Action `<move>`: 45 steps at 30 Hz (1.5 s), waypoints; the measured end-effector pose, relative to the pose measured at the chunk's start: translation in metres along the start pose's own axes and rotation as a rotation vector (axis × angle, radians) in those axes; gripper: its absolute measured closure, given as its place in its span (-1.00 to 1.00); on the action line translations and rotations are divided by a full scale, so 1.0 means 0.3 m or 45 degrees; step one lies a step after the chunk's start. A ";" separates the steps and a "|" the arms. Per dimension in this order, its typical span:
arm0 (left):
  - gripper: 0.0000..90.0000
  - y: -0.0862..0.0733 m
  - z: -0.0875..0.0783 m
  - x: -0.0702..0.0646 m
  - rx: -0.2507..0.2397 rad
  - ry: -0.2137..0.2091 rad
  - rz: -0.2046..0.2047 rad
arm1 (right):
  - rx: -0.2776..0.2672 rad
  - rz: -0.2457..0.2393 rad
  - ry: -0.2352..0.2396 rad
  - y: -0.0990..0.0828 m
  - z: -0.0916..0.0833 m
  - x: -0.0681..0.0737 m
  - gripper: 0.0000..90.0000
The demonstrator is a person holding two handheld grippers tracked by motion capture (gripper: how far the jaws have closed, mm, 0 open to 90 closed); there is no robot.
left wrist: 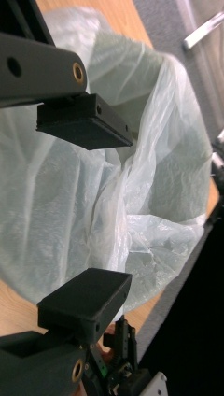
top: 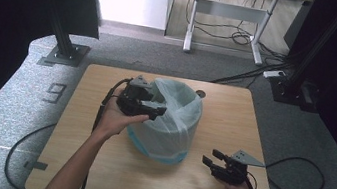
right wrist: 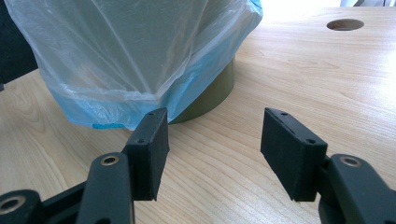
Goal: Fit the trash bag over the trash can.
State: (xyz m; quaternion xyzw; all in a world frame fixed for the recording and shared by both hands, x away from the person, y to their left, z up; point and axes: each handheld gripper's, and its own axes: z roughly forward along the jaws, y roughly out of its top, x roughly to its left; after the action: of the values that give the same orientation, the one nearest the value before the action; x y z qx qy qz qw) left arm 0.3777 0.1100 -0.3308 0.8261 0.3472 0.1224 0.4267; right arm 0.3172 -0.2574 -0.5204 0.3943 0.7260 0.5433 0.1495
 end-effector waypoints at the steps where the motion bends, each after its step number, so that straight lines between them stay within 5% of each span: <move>1: -0.35 -0.023 -0.020 -0.001 -0.034 0.003 0.000 | 0.002 -0.004 0.000 0.000 0.001 0.000 -0.10; 20: -0.36 -0.189 -0.119 -0.028 -0.115 0.051 0.064 | 0.013 0.009 -0.015 -0.017 -0.004 -0.002 -0.10; 45: -0.37 -0.439 -0.143 0.034 -0.107 0.081 -0.004 | 0.038 0.009 -0.016 -0.029 0.010 0.000 -0.10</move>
State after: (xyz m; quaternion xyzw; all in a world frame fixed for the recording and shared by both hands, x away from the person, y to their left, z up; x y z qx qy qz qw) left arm 0.3019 0.1956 -0.4097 0.8026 0.3564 0.1625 0.4498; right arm 0.3156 -0.2563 -0.5292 0.4024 0.7318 0.5303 0.1462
